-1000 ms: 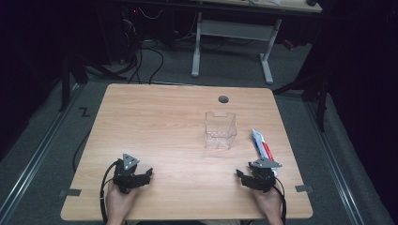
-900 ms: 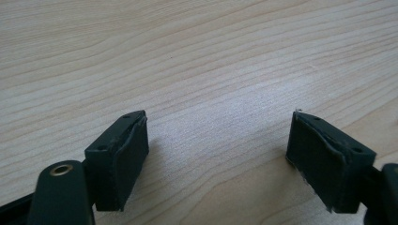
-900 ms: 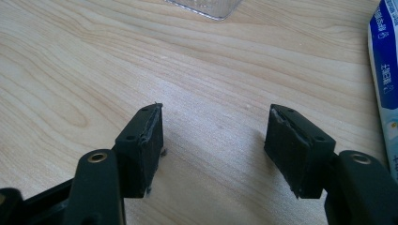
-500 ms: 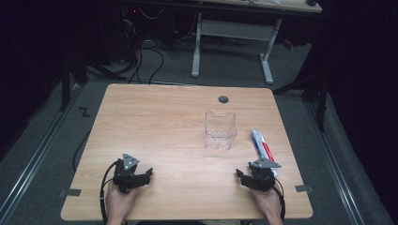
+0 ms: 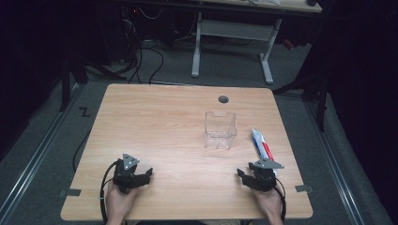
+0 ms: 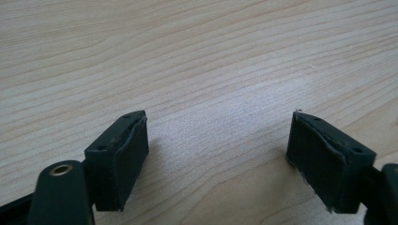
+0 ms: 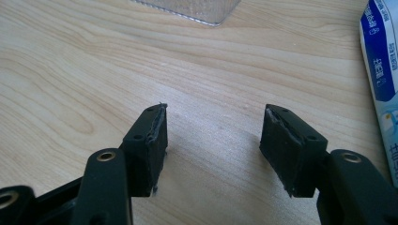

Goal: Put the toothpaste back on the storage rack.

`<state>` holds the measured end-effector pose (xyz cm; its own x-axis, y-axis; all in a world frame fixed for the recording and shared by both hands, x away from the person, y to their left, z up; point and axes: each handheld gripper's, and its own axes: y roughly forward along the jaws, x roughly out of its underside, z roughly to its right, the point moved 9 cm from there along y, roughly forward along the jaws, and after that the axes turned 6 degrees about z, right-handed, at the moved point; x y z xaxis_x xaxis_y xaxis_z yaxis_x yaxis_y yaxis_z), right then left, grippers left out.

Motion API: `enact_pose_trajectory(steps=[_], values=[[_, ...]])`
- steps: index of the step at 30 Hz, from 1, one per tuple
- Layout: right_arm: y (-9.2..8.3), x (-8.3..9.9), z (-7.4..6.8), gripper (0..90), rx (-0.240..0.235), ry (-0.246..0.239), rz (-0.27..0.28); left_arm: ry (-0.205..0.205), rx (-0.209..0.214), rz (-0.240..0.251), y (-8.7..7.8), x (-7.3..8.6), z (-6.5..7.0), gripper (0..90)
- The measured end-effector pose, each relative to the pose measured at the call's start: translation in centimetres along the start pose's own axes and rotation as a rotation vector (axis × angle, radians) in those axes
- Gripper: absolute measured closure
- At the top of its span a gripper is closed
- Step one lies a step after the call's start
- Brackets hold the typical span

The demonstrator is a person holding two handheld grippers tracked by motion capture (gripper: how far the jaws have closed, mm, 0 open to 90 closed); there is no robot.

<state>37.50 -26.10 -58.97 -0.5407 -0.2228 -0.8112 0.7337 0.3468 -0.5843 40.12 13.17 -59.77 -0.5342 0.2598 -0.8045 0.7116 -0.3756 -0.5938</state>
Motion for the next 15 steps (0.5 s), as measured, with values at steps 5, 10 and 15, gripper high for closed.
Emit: enact_pose_trajectory(steps=[5,10,15], values=[[-0.5,0.0,0.1,42.9,-0.01,0.028,0.03,0.0,0.0,0.0,0.0,0.0,0.0,21.2],[-1.1,-0.1,-0.1,46.7,-0.033,0.056,0.041,0.0,0.0,0.0,0.0,0.0,0.0,21.2],[-2.3,-0.7,0.3,47.2,-0.022,0.066,0.068,0.0,0.0,-0.001,0.0,0.0,0.0,21.1]])
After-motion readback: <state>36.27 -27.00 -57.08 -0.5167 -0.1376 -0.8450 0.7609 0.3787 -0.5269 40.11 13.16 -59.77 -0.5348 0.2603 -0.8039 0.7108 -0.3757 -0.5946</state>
